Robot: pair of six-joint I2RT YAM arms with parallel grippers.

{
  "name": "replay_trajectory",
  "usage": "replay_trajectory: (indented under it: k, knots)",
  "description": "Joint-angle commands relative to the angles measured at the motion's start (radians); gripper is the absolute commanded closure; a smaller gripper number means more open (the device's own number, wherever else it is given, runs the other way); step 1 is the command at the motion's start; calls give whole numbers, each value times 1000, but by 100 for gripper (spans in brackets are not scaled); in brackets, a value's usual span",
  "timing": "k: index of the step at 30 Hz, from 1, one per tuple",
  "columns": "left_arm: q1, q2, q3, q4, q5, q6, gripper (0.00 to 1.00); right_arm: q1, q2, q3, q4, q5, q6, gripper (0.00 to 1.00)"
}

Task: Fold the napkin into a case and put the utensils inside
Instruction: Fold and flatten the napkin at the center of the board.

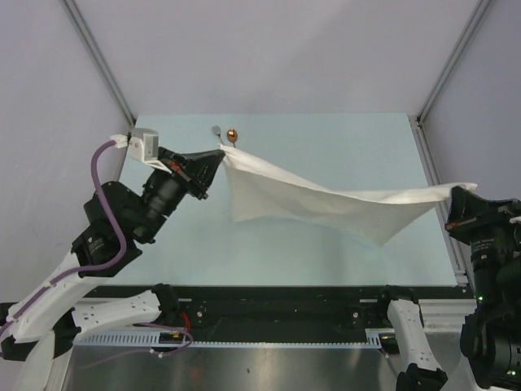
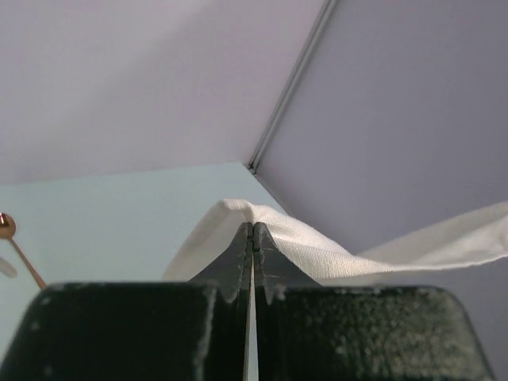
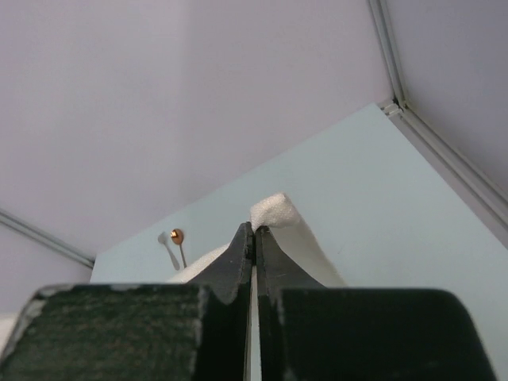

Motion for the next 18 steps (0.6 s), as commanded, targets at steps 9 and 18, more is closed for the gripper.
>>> replay_trajectory:
  k: [9,18]
  knots:
    - [202,287,220,31,-5,9,100,25,227,-108,262,83,28,100]
    - [495,770,297,201,281,-147,100,18,599,-298,616,46,-3,100]
